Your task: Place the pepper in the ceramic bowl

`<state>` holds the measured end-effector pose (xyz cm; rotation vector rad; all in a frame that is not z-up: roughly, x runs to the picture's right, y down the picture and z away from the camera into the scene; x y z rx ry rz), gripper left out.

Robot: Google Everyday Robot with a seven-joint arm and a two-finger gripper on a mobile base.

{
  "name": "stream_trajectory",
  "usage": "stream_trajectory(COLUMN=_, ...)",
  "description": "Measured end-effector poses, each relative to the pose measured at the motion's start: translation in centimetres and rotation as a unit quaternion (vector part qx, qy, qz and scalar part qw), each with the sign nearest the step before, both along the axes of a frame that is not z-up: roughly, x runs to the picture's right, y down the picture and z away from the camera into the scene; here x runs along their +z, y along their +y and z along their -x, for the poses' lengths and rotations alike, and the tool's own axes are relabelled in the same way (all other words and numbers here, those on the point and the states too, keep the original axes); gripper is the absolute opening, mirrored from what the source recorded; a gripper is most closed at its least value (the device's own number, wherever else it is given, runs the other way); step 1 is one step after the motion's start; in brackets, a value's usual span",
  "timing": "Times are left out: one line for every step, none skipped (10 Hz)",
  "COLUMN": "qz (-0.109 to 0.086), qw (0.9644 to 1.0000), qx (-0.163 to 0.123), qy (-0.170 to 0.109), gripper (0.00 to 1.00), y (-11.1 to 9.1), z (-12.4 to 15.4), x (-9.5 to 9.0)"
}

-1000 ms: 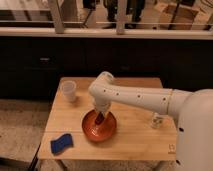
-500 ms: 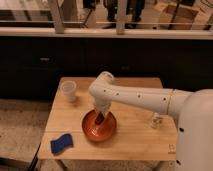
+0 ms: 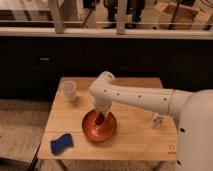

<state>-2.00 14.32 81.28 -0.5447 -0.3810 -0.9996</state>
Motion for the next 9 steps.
stream_trajectory(qz=0.000, qw=1.0000, qx=-0.001, qy=-0.001, gripper=0.24, y=0.07, z=0.11, x=0.00)
stream_trajectory(qz=0.001, qw=1.0000, qx=-0.001, qy=-0.001, gripper=0.17, y=0.17, z=0.24, x=0.00)
stream_trajectory(qz=0.001, qw=1.0000, qx=-0.001, qy=-0.001, gripper=0.13, y=0.14, z=0.30, x=0.01)
stream_trajectory(qz=0.001, qw=1.0000, qx=0.000, qy=0.000, gripper=0.14, y=0.16, z=0.21, x=0.01)
stream_trajectory(qz=0.000, qw=1.0000, qx=0.000, qy=0.000, gripper=0.13, y=0.09, z=0.05, x=-0.04)
stream_trajectory(qz=-0.001, qw=1.0000, qx=0.000, qy=0.000, gripper=0.11, y=0.02, z=-0.02, x=-0.12)
stream_trajectory(qz=0.000, qw=1.0000, qx=0.000, qy=0.000, gripper=0.11, y=0.07, z=-0.05, x=-0.14)
stream_trajectory(qz=0.000, qw=1.0000, qx=0.000, qy=0.000, gripper=0.11, y=0.10, z=-0.04, x=-0.15)
stream_trajectory(qz=0.001, qw=1.0000, qx=0.000, qy=-0.001, gripper=0.13, y=0.18, z=0.07, x=-0.12)
